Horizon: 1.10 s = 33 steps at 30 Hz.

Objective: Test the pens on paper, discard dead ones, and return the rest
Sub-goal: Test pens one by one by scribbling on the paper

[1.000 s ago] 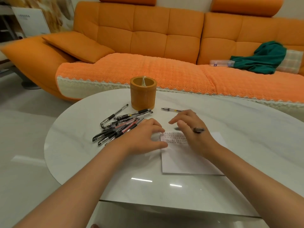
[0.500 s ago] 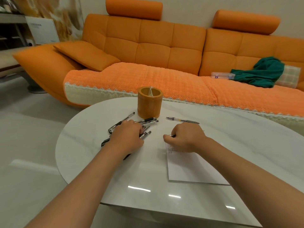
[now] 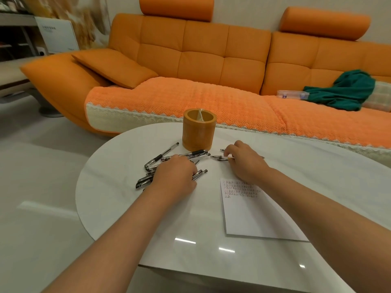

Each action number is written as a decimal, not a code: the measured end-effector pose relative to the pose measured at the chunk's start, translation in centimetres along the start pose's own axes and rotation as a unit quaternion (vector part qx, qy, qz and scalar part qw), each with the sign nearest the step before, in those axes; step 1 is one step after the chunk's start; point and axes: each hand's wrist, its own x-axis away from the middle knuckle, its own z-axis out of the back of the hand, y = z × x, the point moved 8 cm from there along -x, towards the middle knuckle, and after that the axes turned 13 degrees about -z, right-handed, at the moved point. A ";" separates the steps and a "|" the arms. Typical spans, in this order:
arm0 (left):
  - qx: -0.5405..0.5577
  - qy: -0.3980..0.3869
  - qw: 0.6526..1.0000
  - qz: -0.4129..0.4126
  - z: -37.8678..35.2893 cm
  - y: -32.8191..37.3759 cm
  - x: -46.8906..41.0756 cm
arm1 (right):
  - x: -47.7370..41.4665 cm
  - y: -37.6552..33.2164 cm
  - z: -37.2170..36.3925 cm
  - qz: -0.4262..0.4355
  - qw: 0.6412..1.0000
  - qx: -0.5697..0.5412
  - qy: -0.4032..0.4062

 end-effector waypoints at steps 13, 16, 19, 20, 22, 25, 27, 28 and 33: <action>0.013 -0.048 0.998 0.033 0.7 -0.9 1.5 | 5.1 -7.6 -0.3 0.205 0.978 -0.034 0.014; 0.008 -0.044 0.998 0.034 0.9 -1.1 1.6 | 5.2 -7.7 -0.7 0.213 0.977 -0.020 0.026; 0.019 -0.047 0.998 0.031 1.0 -1.1 1.7 | 5.6 -7.5 -0.8 0.226 0.974 0.005 0.025; 0.024 -0.045 0.998 0.027 1.1 -1.0 1.7 | 5.6 -7.3 -0.8 0.226 0.974 0.007 0.022; 0.038 -0.034 0.998 0.021 1.3 -0.8 1.5 | 5.7 -6.6 -0.3 0.216 0.976 0.000 0.026; 0.044 -0.020 0.999 0.011 1.6 -0.5 1.0 | 5.5 -4.7 1.3 0.161 0.985 -0.042 0.044; 0.035 -0.017 0.999 0.000 1.7 0.0 0.7 | 5.8 -3.0 2.3 0.133 0.988 -0.061 0.054; 0.034 -0.015 0.999 -0.004 1.7 0.4 0.5 | 6.2 -2.3 2.6 0.125 0.988 -0.064 0.057; 0.074 -0.012 0.996 -0.037 0.9 2.8 -0.6 | 8.5 -0.5 3.9 0.134 0.987 -0.050 0.070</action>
